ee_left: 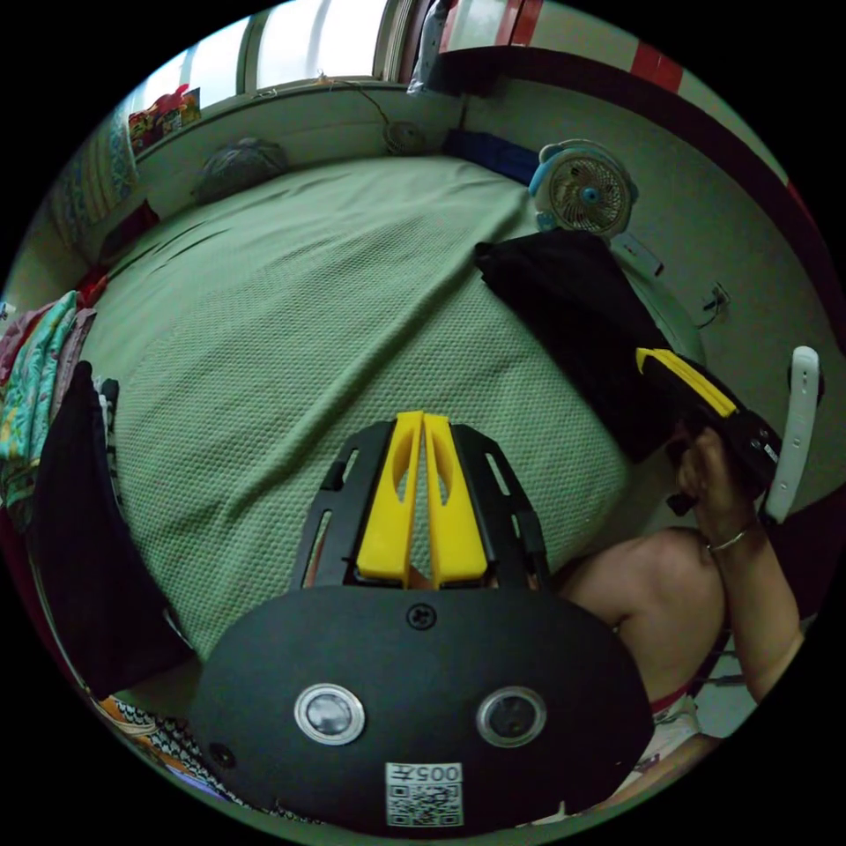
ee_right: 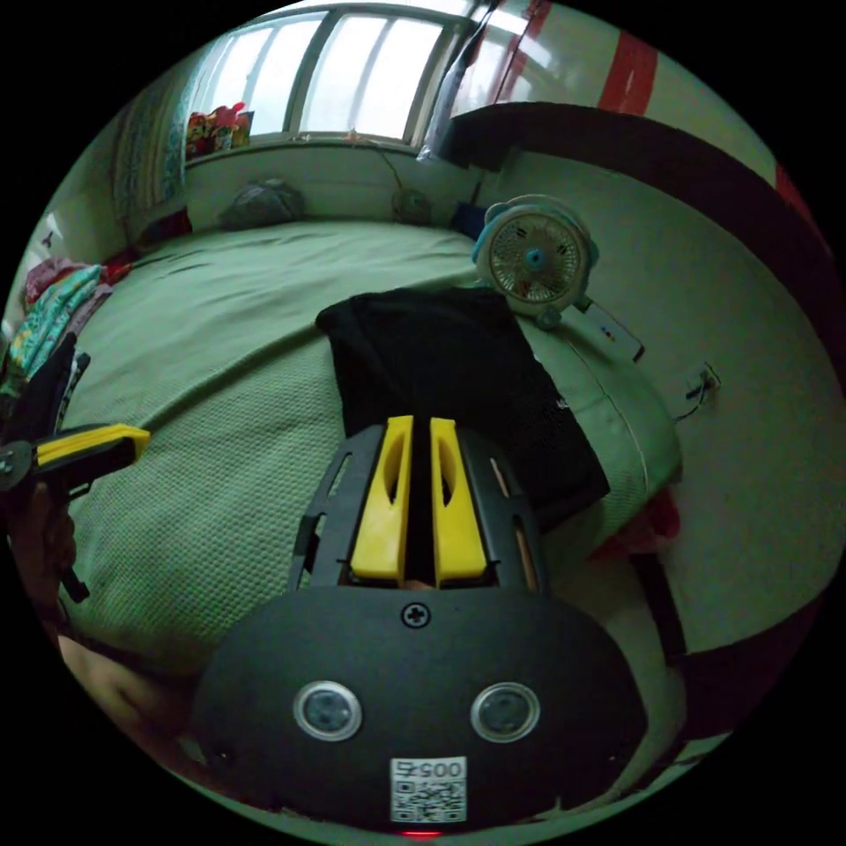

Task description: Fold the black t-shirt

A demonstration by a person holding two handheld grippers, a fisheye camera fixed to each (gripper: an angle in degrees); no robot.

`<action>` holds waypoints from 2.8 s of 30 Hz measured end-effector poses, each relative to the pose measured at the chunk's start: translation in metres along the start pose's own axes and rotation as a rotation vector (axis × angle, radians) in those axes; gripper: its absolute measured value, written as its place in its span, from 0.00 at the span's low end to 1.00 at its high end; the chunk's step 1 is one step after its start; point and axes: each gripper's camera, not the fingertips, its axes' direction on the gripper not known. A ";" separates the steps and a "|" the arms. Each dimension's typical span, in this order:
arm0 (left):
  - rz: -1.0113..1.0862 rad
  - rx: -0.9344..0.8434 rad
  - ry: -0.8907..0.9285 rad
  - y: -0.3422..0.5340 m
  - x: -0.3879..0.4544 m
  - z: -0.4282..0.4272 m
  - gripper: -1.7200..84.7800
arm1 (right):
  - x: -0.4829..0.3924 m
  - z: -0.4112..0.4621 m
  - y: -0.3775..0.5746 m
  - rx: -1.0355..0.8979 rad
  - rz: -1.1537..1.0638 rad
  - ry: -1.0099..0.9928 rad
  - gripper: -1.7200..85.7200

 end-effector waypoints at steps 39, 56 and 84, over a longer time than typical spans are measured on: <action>0.025 -0.042 -0.044 -0.033 0.008 0.023 0.01 | 0.016 0.026 -0.007 -0.101 -0.001 -0.014 0.06; 0.031 -0.064 -0.042 -0.033 -0.007 0.018 0.01 | -0.029 0.027 -0.018 -0.128 -0.182 0.046 0.09; -0.010 -0.063 0.002 -0.020 -0.080 -0.012 0.01 | -0.121 -0.017 -0.072 -0.121 -0.147 -0.277 0.01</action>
